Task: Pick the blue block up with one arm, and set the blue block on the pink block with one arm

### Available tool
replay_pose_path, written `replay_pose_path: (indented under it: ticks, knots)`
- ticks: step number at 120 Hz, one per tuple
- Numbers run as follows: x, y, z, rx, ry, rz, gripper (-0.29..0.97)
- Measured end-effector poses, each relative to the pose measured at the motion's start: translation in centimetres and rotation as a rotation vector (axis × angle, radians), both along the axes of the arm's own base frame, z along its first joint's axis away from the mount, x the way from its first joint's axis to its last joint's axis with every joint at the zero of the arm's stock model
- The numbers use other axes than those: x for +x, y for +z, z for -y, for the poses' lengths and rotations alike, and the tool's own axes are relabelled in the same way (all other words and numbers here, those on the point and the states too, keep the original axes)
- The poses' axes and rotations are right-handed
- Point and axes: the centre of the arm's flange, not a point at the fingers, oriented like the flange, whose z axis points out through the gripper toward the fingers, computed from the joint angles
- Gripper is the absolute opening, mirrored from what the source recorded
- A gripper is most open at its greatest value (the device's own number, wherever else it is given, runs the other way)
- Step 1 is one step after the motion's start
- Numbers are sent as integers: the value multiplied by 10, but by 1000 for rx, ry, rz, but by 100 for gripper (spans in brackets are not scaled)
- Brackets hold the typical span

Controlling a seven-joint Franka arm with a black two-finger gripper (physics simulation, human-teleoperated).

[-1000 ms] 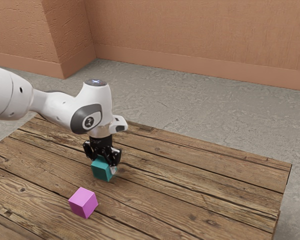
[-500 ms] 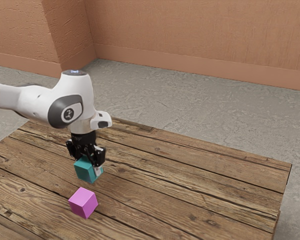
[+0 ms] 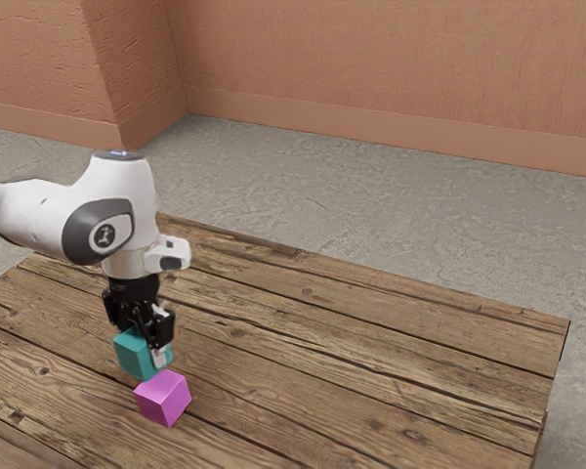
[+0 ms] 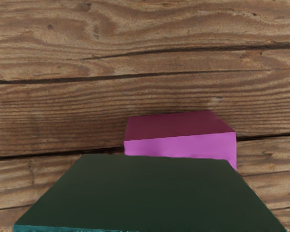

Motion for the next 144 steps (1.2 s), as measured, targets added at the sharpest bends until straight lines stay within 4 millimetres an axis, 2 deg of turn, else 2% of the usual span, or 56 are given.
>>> replay_pose_path:
  ticks: [32, 38, 79, 95, 104, 121, 129, 140, 144]
  knots:
    - [-19, -3, 0, -20, -35, -4, 34]
    - [-20, -4, 1, -24, -43, -5, 41]
    - [-18, -7, 4, -40, -85, 3, 61]
    - [-14, 8, 4, -41, -98, 40, 64]
    - [-12, 29, 4, -41, -104, 90, 65]
    - [1, 85, 4, -37, -115, 211, 67]
    - [18, 128, 4, -31, -122, 295, 67]
    - [54, 208, 5, 1, -140, 397, 67]
    - [64, 231, 5, 17, -145, 416, 67]
